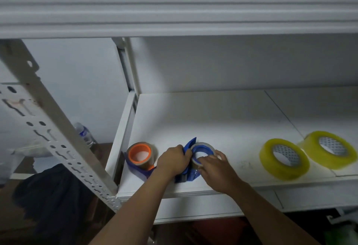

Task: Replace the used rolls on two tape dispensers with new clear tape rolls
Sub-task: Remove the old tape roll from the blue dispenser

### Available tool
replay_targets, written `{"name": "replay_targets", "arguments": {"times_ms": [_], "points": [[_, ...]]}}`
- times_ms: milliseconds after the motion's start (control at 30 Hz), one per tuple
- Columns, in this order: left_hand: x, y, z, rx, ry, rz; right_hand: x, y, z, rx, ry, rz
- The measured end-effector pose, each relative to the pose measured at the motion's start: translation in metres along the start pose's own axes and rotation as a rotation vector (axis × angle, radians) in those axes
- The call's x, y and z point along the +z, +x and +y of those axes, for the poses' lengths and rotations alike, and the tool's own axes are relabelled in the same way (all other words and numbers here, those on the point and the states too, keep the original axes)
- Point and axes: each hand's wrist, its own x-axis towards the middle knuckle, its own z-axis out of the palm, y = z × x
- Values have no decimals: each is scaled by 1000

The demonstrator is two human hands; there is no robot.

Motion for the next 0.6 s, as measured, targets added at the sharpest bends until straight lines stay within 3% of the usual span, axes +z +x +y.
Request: {"name": "replay_targets", "arguments": {"times_ms": [300,600], "points": [[8,1,20,-64,-151,1,-6,-14,29,-30,-22,56],[20,1,29,-81,-141,8,3,-13,37,-74,-2,93]]}}
